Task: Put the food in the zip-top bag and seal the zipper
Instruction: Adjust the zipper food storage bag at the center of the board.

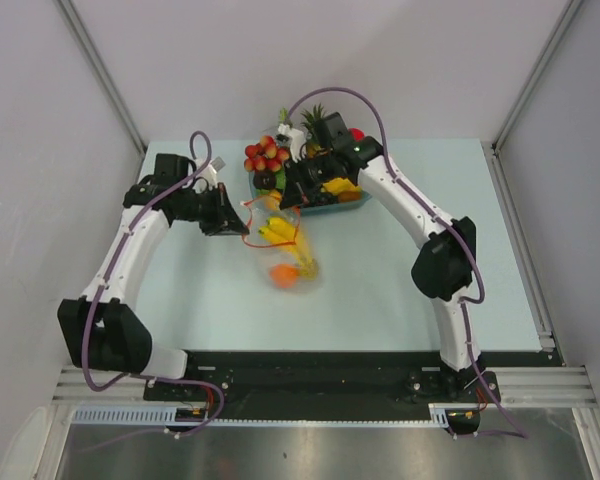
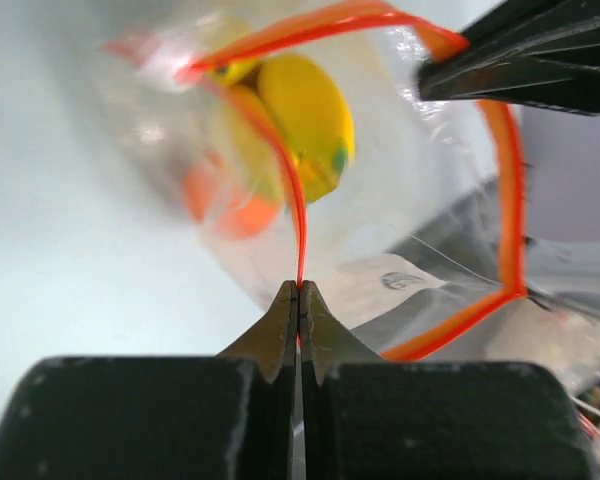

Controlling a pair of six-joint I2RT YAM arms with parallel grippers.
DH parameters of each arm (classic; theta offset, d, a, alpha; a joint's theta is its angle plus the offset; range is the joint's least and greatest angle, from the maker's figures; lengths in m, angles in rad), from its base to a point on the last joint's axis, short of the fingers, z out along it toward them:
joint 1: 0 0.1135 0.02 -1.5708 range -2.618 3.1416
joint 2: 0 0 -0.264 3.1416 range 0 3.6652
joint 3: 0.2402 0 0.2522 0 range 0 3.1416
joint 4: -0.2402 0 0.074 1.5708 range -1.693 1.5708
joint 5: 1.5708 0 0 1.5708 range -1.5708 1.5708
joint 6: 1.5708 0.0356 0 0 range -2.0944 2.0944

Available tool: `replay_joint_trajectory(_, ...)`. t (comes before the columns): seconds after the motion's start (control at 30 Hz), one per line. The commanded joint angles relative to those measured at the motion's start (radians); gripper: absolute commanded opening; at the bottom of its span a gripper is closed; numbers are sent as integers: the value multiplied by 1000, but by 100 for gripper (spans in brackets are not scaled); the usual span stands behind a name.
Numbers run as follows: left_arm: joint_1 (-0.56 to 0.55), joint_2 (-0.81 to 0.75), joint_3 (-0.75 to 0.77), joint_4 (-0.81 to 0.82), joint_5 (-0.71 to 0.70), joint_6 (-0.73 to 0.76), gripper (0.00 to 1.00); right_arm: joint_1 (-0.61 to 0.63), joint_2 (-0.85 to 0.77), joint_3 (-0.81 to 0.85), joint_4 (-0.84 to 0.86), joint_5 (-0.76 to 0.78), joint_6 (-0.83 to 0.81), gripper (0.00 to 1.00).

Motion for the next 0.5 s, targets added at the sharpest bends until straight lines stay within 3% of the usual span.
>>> replay_joint_trajectory(0.0,24,-89,87,-13,-296,113,0,-43,-85,-25,-114,54,-59,0)
replay_joint_trajectory(0.07,-8,-118,50,5,-437,171,0,-54,-145,-137,-78,84,-70,0)
replay_joint_trajectory(0.17,-128,-138,7,2,-481,199,0,-31,-139,-175,-6,98,-44,0)
replay_joint_trajectory(0.27,-169,-120,-13,4,-463,173,0,1,-105,-130,-1,92,-54,0)
replay_joint_trajectory(0.4,-116,-127,66,-12,-307,141,0,21,-111,-28,-21,43,-76,0)
replay_joint_trajectory(0.47,-116,-179,79,25,-300,138,0,26,-117,11,-44,32,-94,0)
